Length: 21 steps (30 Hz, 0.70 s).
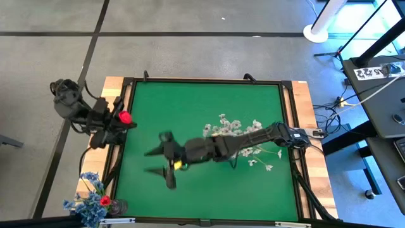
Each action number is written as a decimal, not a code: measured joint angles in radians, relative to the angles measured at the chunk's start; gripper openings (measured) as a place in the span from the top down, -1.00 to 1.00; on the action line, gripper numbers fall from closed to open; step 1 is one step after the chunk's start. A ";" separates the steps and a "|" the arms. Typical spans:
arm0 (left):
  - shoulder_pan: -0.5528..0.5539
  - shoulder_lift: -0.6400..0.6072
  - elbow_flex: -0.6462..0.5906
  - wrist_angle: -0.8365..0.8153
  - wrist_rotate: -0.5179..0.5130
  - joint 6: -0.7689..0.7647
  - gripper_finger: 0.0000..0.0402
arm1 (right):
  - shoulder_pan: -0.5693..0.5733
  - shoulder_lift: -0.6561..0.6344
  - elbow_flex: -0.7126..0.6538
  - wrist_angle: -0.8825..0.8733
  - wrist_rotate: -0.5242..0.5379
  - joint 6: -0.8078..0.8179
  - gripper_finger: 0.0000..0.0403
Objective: Sort flowers into vase by color
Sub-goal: Put the red tulip into violet the vase
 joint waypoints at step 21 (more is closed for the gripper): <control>-0.028 0.181 0.104 -0.401 0.601 -0.335 0.98 | 0.141 0.226 -0.019 0.013 0.049 0.082 -0.61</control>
